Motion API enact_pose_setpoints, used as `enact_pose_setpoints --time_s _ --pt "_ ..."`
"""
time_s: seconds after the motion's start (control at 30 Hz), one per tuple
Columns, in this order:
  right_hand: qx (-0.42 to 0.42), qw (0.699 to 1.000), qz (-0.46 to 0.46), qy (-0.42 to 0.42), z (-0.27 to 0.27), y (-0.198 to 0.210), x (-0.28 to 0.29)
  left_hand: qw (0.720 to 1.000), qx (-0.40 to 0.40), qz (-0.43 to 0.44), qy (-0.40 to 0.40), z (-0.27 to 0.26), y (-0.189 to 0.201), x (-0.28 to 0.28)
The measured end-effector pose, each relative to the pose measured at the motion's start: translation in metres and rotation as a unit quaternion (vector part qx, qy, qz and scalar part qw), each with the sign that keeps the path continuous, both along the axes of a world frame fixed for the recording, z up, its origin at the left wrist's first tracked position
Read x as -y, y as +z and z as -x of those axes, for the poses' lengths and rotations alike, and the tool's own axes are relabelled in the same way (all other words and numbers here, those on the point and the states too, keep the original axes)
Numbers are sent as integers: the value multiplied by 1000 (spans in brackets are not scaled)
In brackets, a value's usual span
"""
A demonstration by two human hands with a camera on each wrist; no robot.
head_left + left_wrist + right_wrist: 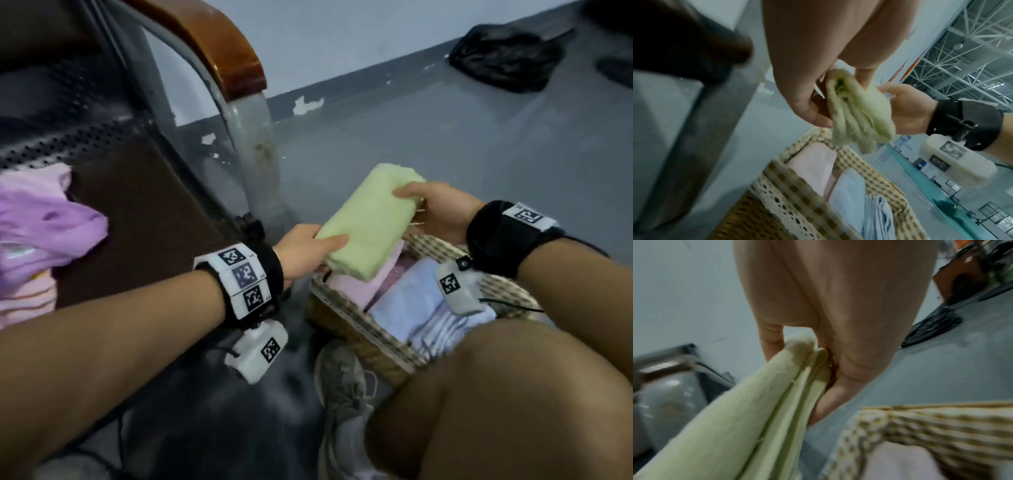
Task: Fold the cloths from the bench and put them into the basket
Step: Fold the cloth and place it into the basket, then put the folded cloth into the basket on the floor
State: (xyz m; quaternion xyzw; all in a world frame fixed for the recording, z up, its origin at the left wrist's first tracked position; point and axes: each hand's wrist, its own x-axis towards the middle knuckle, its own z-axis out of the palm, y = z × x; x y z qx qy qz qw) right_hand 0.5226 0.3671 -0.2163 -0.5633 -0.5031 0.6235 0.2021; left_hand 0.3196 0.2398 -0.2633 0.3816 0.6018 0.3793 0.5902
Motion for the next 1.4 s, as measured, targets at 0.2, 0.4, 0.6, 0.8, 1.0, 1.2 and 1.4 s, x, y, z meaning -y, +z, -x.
enact_pose_setpoints --time_s 0.2,0.4,0.6,0.8,1.0,1.2,1.4 --pt "50 998 24 -16 -35 -103 -21 963 -262 41 -44 -46 -64 -29" --pt "209 976 -48 30 -21 -163 -37 878 -465 50 -101 -63 -88 -50" --pt "240 967 -40 77 -21 -165 -43 827 -529 88 -169 -70 -91 -62" --pt "240 965 -32 105 -16 -120 -37 869 -457 71 -175 -52 -62 -53" --pt "338 887 -166 266 29 -26 -21 884 -440 -40 -154 15 16 -25" --pt "253 870 -153 394 149 43 35 870 -467 -82 -132 113 100 45" --pt "179 824 -185 505 291 65 116 857 -512 -51 -32 205 117 144"
